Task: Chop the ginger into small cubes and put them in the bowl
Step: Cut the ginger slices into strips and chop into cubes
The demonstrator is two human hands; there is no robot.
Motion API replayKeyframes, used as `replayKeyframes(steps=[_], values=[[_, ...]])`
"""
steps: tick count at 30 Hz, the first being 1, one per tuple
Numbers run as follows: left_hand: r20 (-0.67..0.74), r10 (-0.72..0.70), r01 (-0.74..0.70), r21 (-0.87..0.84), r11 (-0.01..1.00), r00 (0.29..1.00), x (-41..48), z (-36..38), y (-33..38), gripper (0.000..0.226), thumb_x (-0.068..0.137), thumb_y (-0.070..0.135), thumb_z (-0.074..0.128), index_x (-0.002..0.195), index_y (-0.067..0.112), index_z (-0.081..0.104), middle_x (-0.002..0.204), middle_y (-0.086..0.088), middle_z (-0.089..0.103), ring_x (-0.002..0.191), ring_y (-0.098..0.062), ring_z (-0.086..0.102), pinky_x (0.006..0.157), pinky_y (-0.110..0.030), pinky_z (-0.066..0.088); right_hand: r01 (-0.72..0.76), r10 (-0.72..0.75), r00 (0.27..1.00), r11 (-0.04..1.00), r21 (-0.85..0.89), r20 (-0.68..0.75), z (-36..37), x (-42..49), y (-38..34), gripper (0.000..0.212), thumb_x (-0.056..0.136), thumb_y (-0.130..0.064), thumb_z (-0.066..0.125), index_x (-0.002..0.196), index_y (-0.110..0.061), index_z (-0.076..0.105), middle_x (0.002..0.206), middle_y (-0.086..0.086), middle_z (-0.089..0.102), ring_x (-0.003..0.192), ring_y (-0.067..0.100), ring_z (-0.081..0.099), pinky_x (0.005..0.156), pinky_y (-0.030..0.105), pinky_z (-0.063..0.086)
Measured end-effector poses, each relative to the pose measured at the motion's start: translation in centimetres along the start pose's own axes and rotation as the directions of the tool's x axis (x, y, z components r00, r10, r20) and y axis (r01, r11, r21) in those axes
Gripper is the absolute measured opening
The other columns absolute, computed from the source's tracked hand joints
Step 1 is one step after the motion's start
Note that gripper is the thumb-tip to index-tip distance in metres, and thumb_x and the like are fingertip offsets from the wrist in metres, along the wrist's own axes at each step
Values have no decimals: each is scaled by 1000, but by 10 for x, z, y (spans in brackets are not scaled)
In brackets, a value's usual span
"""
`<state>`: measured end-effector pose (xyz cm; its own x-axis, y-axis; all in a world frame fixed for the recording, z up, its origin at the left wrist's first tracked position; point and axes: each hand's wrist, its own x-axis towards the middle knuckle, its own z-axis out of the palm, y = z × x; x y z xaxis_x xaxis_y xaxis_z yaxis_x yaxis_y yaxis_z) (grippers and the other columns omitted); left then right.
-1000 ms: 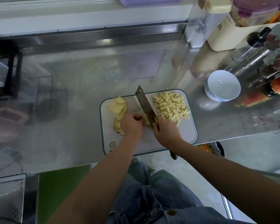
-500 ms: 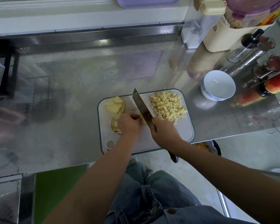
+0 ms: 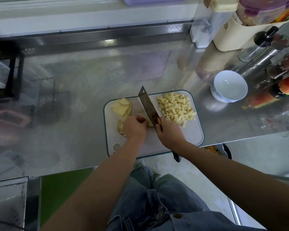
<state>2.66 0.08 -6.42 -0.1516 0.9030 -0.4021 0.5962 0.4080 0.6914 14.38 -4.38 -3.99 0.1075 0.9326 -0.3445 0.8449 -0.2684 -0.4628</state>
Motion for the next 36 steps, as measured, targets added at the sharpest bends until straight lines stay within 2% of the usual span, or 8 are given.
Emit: replayKeyframes(steps=[3, 8, 12, 16, 22, 29, 34, 36], values=[[5, -23, 23, -29, 999, 1000, -2, 0, -2, 3, 80, 15, 74, 80, 12, 74, 77, -5, 73, 73, -21, 68, 72, -36, 56, 34, -33, 999, 999, 40, -23, -7, -3, 1, 15, 98, -21, 44, 88, -10, 46, 70, 11, 54, 63, 30, 52, 53, 33, 38], [-3, -39, 39, -18, 999, 999, -2, 0, -2, 3, 81, 15, 73, 80, 12, 75, 75, -6, 73, 72, -21, 69, 72, -37, 57, 65, -63, 998, 995, -75, 23, -9, -10, 2, 14, 97, -24, 43, 88, -13, 44, 68, 4, 47, 62, 25, 47, 54, 30, 33], [17, -34, 34, 20, 999, 999, -2, -1, 0, 7, 81, 18, 72, 83, 13, 77, 78, -4, 74, 77, -20, 69, 74, -35, 56, 33, -28, 999, 995, -89, 47, -6, -13, 1, 18, 97, -24, 41, 94, -9, 50, 72, 5, 47, 64, 25, 46, 58, 32, 37], [26, -45, 44, 32, 999, 999, 0, -1, 1, 8, 82, 17, 71, 84, 13, 78, 80, -5, 74, 78, -20, 69, 75, -33, 55, 21, -16, 998, 995, -93, 56, -1, -13, 1, 15, 98, -22, 41, 86, -13, 42, 66, 0, 41, 63, 23, 44, 56, 30, 33], [22, -20, 19, 55, 998, 1000, 1, -2, 0, 9, 82, 18, 72, 87, 13, 78, 84, -6, 75, 81, -20, 68, 70, -27, 49, -4, 11, 998, 995, -104, 63, 8, -8, -4, 12, 98, -22, 39, 89, -14, 40, 74, 6, 47, 65, 25, 46, 57, 31, 33], [49, 39, -42, 72, 997, 998, 2, -2, -3, 7, 84, 18, 69, 83, 13, 73, 78, -6, 73, 71, -22, 69, 69, -34, 55, 42, -41, 999, 997, 58, -17, -10, 4, -6, 17, 98, -22, 44, 89, -8, 49, 71, 11, 57, 64, 30, 54, 55, 35, 41], [77, 240, -251, 226, 941, 968, 3, -10, -4, 13, 88, 21, 64, 93, 10, 65, 89, -4, 67, 83, -21, 62, 69, -28, 44, 31, -4, 994, 970, 241, -114, -40, 7, 0, 22, 96, -19, 49, 74, -18, 43, 61, 6, 54, 58, 30, 57, 53, 38, 47], [167, 435, -465, 382, 799, 885, 7, -17, -1, 20, 87, 20, 63, 104, 11, 60, 102, -7, 61, 92, -22, 57, 74, -29, 44, -22, 59, 992, 954, 300, -115, -47, 8, 6, 26, 96, -20, 50, 71, -18, 42, 61, 8, 54, 58, 31, 58, 56, 43, 51]])
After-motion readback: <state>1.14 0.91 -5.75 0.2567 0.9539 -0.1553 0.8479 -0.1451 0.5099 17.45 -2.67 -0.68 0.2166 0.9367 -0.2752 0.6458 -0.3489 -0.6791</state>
